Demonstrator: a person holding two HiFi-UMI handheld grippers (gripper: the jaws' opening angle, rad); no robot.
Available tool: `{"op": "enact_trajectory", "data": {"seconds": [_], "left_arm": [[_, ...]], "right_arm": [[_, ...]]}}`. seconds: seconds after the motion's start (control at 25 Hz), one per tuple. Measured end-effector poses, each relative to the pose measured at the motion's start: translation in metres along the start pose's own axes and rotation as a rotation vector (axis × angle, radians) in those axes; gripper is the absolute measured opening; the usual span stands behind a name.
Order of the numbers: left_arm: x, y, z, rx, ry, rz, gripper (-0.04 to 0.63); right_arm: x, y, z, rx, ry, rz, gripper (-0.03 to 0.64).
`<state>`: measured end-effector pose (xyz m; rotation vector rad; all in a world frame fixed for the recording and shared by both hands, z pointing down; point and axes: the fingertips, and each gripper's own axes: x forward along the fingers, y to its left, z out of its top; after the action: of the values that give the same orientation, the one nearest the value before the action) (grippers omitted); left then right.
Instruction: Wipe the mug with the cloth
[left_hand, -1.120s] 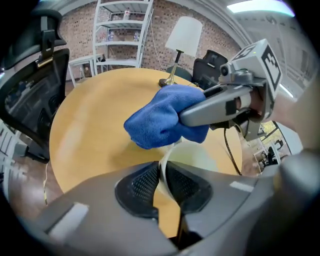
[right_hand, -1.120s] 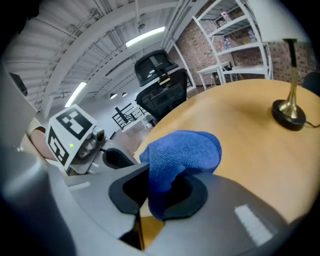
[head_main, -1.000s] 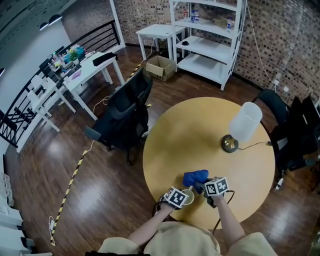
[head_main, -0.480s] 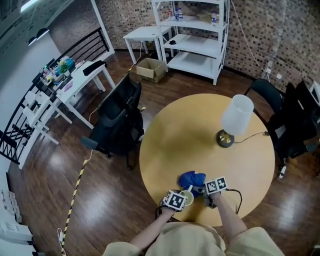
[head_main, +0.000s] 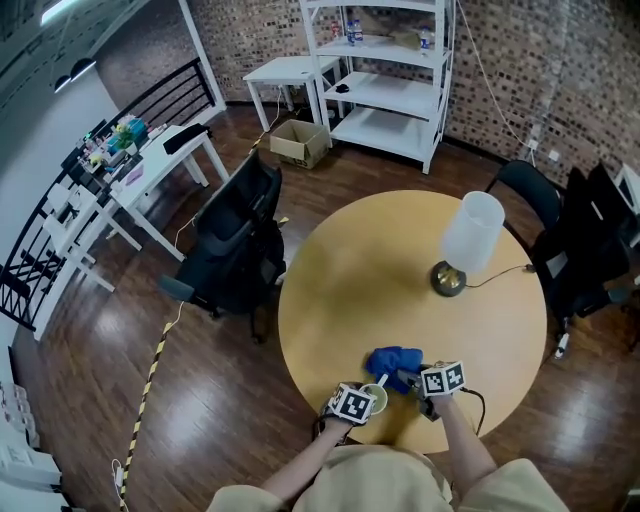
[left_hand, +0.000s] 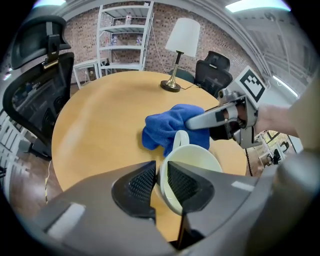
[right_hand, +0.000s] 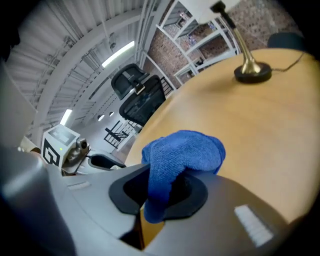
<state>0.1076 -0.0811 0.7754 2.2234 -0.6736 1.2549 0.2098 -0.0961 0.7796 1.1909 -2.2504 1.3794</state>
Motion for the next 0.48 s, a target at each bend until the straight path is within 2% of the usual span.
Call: {"op": "enact_trajectory", "data": {"seconds": [0.04,0.12,0.24,0.28,0.36,0.48], "left_arm": [[0.000,-0.001,-0.001,-0.010,-0.008,-0.009,0.067],[0.002,-0.003,-0.009,-0.033,-0.009,-0.037,0.128],[-0.011,-0.008,-0.011,-0.015,-0.026,-0.057,0.313],[-0.021,-0.011,-0.005,-0.019,-0.056,-0.066,0.342],[-0.047,-0.020,0.019,-0.063,-0.148,-0.108,0.351],[-0.094,-0.024,0.079,-0.128,-0.329,-0.158,0.351]], "right_arm": [[-0.011,0.000,0.011,-0.038,-0.036,-0.041,0.051],[-0.035,0.007,0.035,-0.103,-0.111,-0.102,0.051],[-0.072,0.026,0.071,-0.139,-0.246,-0.137,0.052],[-0.084,0.034,0.081,-0.148,-0.290,-0.144,0.052],[-0.107,0.050,0.102,-0.176,-0.368,-0.170,0.051],[-0.137,0.077,0.136,-0.236,-0.480,-0.227,0.052]]}}
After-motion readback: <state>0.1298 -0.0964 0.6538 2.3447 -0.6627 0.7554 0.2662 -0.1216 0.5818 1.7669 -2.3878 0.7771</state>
